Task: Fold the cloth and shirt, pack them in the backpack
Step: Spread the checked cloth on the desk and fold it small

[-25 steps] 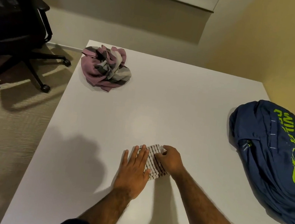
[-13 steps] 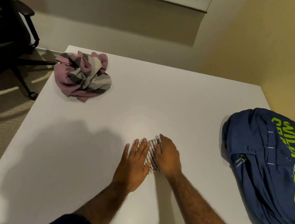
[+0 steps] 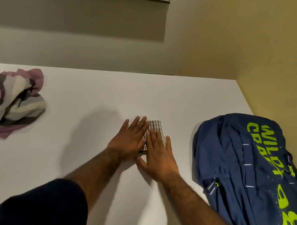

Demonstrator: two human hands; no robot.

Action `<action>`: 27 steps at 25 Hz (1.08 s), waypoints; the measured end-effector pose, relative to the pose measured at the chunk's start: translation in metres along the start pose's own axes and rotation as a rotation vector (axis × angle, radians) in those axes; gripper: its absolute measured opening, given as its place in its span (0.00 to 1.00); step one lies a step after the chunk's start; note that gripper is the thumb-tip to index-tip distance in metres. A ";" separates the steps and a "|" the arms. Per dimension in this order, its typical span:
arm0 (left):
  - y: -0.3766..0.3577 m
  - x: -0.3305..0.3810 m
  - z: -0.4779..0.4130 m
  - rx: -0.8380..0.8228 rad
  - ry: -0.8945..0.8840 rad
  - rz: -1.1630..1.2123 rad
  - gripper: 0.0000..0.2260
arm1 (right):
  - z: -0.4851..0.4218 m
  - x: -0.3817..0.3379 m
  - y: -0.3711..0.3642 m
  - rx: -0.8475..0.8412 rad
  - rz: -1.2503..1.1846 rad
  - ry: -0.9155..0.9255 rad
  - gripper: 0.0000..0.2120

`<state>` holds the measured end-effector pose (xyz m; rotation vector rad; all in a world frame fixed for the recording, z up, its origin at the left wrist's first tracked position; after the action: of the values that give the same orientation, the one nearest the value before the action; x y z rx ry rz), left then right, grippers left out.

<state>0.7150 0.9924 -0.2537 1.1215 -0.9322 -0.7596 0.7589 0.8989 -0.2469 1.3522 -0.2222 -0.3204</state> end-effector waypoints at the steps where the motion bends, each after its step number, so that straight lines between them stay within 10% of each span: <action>1: 0.007 0.002 -0.023 0.011 -0.003 -0.007 0.30 | -0.017 0.015 0.003 0.008 0.003 -0.037 0.37; 27: 0.029 0.005 -0.204 -0.030 0.134 0.065 0.30 | -0.181 0.175 0.034 -0.096 -0.081 -0.198 0.36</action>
<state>0.9024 1.0774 -0.2560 1.0971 -0.8382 -0.6352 0.9873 1.0094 -0.2558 1.2373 -0.3135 -0.5274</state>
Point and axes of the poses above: each hand's wrist, its own z-axis away from the middle knuckle, its own y-axis out of the back of the hand, x = y × z, the point moved 10 cm from there along -z, towards the middle knuckle, and after that the axes turned 3 degrees about z, right-handed, at the moved point
